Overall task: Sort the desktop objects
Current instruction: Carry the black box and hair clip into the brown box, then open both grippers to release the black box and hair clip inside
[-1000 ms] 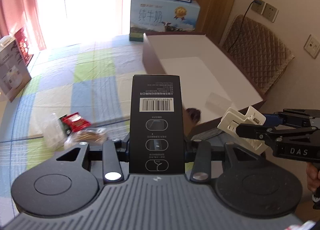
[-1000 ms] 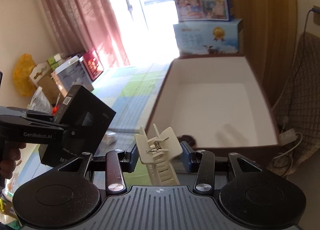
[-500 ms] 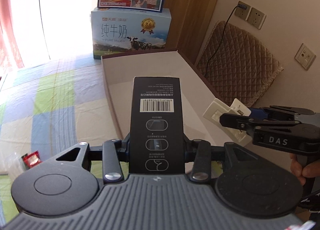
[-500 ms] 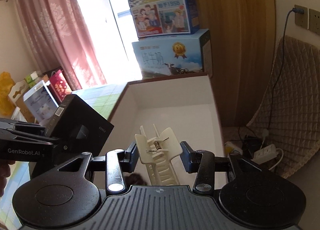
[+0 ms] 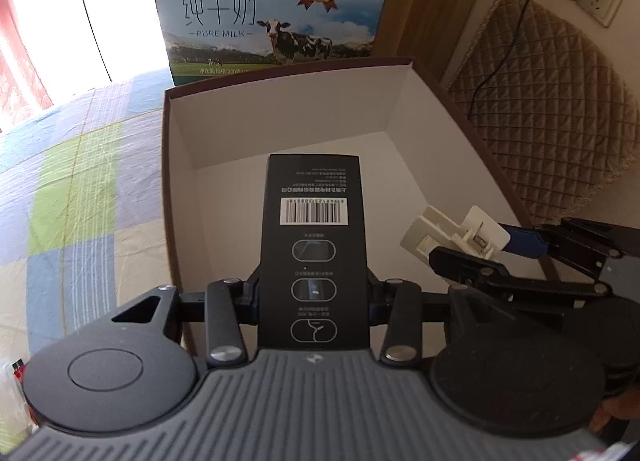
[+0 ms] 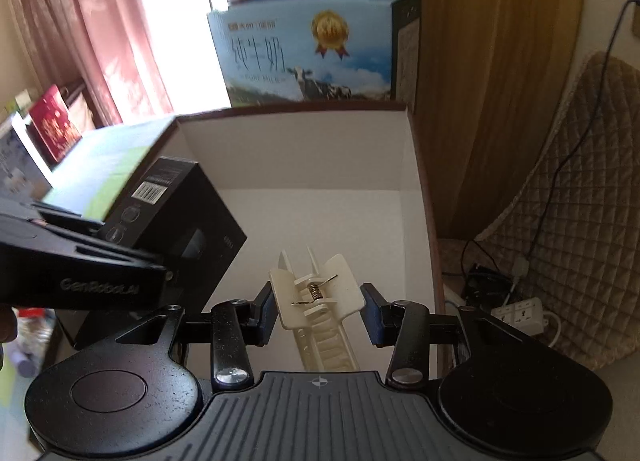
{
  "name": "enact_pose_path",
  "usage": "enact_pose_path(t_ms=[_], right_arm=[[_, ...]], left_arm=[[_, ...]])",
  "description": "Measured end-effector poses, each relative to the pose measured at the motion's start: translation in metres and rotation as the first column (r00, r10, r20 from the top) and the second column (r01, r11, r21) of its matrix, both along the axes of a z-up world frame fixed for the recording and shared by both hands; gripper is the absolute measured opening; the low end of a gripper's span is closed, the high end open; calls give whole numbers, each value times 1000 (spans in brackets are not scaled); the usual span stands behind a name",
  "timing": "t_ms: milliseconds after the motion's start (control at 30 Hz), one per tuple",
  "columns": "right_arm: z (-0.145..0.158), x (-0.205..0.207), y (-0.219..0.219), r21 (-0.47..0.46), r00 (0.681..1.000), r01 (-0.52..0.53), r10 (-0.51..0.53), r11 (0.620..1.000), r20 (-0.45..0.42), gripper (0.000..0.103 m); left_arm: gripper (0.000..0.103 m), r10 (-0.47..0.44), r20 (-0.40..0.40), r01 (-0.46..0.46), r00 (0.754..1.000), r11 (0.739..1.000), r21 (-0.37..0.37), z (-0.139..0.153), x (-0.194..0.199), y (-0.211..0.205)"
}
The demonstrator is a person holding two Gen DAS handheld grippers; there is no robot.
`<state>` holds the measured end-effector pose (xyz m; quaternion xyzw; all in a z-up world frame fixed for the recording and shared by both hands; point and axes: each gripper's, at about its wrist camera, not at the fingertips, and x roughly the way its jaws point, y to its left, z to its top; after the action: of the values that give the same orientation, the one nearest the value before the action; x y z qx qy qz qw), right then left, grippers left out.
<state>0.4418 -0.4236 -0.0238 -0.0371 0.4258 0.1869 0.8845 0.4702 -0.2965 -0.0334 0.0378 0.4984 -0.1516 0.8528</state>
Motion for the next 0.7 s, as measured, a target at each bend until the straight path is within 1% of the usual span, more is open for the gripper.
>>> enact_pose_path(t_ms=[200, 367, 500, 567, 700], right_arm=[[-8, 12, 10, -81, 999, -31, 31, 996, 8, 41], [-11, 15, 16, -129, 999, -46, 49, 991, 23, 41], [-12, 18, 20, -156, 998, -54, 60, 986, 33, 41], [-12, 19, 21, -163, 997, -58, 64, 985, 36, 41], [-14, 24, 23, -166, 996, -64, 73, 984, 48, 41]], left_arm=[[39, 14, -39, -14, 999, 1000, 13, -25, 29, -6], [39, 30, -60, -28, 998, 999, 37, -39, 43, -9], [41, 17, -26, -16, 1000, 999, 43, -36, 45, -10], [46, 10, -6, -9, 1000, 999, 54, -32, 46, -12], [47, -4, 13, 3, 1000, 998, 70, -26, 45, -12]])
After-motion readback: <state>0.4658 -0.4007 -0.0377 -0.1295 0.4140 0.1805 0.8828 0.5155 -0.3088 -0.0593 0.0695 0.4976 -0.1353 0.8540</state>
